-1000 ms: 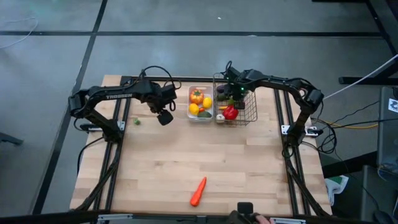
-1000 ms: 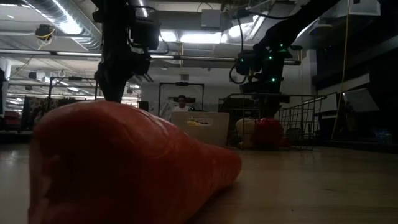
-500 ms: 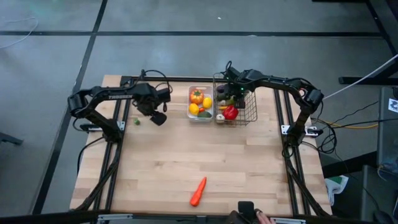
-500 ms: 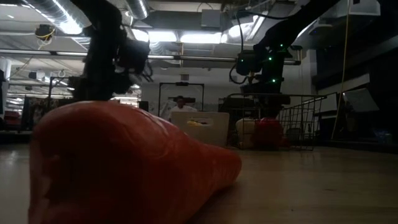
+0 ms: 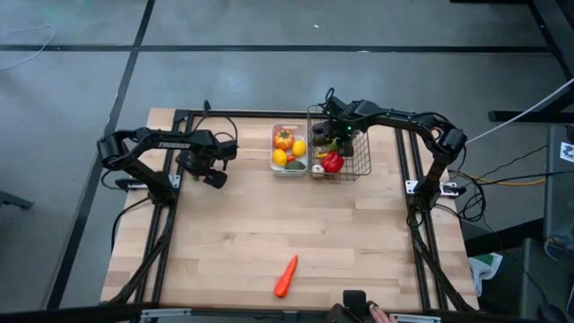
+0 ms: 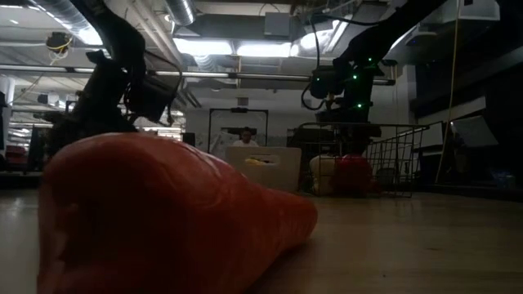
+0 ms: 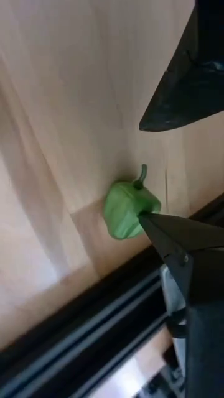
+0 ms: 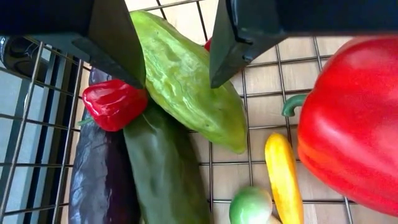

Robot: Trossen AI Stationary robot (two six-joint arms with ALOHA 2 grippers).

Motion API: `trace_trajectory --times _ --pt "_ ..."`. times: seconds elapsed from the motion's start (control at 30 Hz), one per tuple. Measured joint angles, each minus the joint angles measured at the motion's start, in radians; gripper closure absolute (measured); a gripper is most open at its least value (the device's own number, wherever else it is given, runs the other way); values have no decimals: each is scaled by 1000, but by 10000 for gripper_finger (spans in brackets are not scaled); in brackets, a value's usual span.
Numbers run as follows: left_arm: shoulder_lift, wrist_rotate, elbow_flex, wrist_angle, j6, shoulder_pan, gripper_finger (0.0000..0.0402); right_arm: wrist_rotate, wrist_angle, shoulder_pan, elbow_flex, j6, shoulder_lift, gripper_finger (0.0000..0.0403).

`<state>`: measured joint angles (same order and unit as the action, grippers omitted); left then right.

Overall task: Sort produce into baskets
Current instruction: Put the green bell pepper into the gold wire basket

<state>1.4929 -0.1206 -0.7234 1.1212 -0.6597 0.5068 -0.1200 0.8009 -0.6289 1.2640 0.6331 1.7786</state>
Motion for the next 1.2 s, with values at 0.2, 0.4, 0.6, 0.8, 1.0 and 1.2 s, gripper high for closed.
trace_trajectory --times 0.2,0.4,0.6,0.8,1.0,1.2 --pt "0 -21 40 0 -46 0 178 0 0 0 0 0 0 226" --pt "0 -57 47 -2 -86 0 178 0 0 0 0 0 0 226" --pt "0 -64 48 -4 -137 0 178 1 0 0 0 0 0 226" --pt "0 -54 29 -3 -129 0 178 2 -18 0 0 0 0 226" --pt "0 -49 -1 -1 -124 0 178 5 -57 0 0 -11 0 226" --pt "0 -49 -2 53 -180 0 178 29 -56 0 0 -31 0 226"
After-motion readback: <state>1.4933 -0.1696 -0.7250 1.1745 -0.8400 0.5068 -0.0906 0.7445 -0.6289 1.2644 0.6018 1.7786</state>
